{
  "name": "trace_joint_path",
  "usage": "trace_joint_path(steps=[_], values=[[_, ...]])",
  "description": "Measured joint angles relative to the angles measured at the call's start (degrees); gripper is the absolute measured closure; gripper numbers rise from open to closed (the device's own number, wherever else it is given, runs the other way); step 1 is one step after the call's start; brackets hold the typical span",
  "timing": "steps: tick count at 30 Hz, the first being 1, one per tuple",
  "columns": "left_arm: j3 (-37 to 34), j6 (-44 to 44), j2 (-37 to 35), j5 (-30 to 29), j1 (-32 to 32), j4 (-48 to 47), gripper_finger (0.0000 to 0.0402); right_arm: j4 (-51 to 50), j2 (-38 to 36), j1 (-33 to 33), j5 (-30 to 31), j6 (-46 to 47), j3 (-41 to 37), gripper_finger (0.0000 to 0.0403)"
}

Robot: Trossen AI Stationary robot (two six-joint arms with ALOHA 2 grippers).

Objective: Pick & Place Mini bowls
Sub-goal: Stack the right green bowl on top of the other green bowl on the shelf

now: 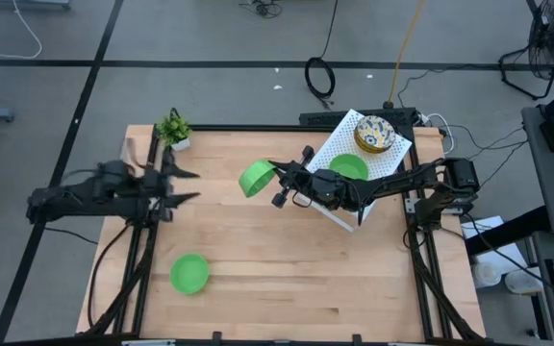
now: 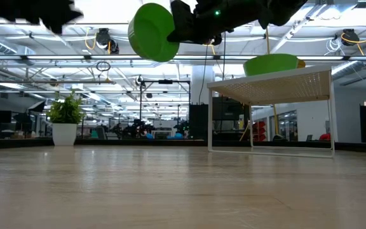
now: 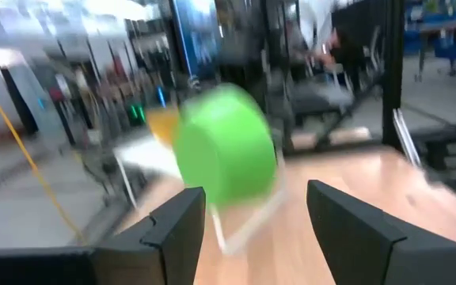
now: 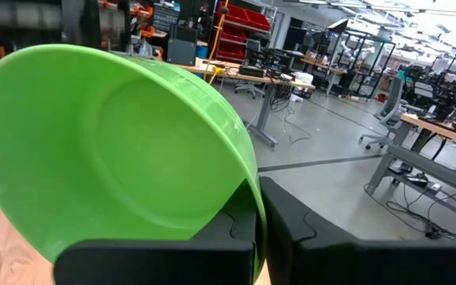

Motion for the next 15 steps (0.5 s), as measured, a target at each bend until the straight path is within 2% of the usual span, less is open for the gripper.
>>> trace_joint_path(steps=[3, 6, 15], values=[[-4.4, -1.9, 0.2, 0.2, 0.0, 6.0, 0.0178, -0.4, 0.0, 0.0, 0.0, 0.0, 0.0, 0.0403], [-5.4, -2.1, 0.1, 0.2, 0.0, 11.3, 0.0178, -1.2, 0.0, 0.1, 0.0, 0.0, 0.0, 0.0403], [-5.0, -2.5, 0.2, -0.1, 0.0, 11.0, 0.0178, -0.7, -2.2, 0.4, 0.4, -2.2, 0.0, 0.0403]])
